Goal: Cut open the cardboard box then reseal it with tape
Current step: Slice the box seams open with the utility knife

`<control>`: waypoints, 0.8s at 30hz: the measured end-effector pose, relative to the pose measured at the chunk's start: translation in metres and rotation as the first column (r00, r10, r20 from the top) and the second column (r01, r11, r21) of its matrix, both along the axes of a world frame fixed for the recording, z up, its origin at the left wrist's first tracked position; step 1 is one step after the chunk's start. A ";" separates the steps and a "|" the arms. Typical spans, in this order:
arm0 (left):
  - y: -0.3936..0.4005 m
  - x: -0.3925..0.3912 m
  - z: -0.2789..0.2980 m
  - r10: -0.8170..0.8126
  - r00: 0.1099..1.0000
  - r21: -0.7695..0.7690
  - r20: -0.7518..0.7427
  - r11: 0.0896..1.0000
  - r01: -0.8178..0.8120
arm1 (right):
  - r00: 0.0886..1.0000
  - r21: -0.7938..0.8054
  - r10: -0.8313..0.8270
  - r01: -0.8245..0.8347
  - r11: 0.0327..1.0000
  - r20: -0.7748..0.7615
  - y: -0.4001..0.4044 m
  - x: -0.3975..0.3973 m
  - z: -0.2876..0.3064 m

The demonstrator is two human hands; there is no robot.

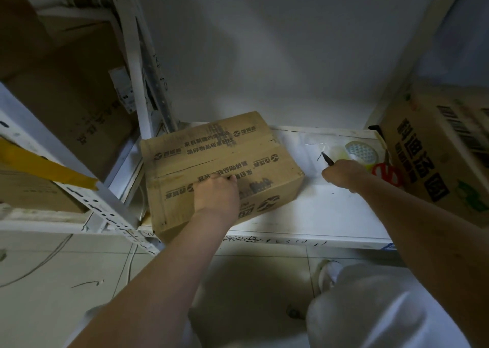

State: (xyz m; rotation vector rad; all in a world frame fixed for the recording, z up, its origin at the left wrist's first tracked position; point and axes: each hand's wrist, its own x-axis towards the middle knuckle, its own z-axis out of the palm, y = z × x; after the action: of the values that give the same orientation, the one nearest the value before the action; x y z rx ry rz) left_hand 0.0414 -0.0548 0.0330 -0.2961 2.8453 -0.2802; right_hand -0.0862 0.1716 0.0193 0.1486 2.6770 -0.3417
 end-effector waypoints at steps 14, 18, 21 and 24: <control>-0.003 0.005 -0.005 -0.033 0.999 -0.023 -0.013 0.999 0.033 | 0.963 -0.461 -0.253 0.266 0.847 0.092 0.020 -0.007 0.006; -0.014 0.014 0.000 -0.064 0.998 0.006 -0.021 0.998 0.064 | 0.980 -0.614 -0.125 0.196 0.765 0.157 -0.002 0.010 0.023; -0.036 0.028 -0.002 0.024 0.993 0.225 -0.112 0.974 0.002 | 0.992 -0.667 -0.037 0.109 0.737 0.122 -0.026 0.032 0.036; -0.062 0.044 -0.006 0.306 0.924 0.338 -0.230 0.915 -0.219 | 0.998 -0.677 0.003 0.041 0.735 0.065 -0.049 0.058 0.041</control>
State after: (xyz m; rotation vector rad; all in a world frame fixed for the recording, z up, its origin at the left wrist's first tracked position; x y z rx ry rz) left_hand 0.0854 -0.1167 0.0266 -0.6978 3.0084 0.2819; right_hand -0.0281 0.1225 0.0598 -0.0423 2.3078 -1.2714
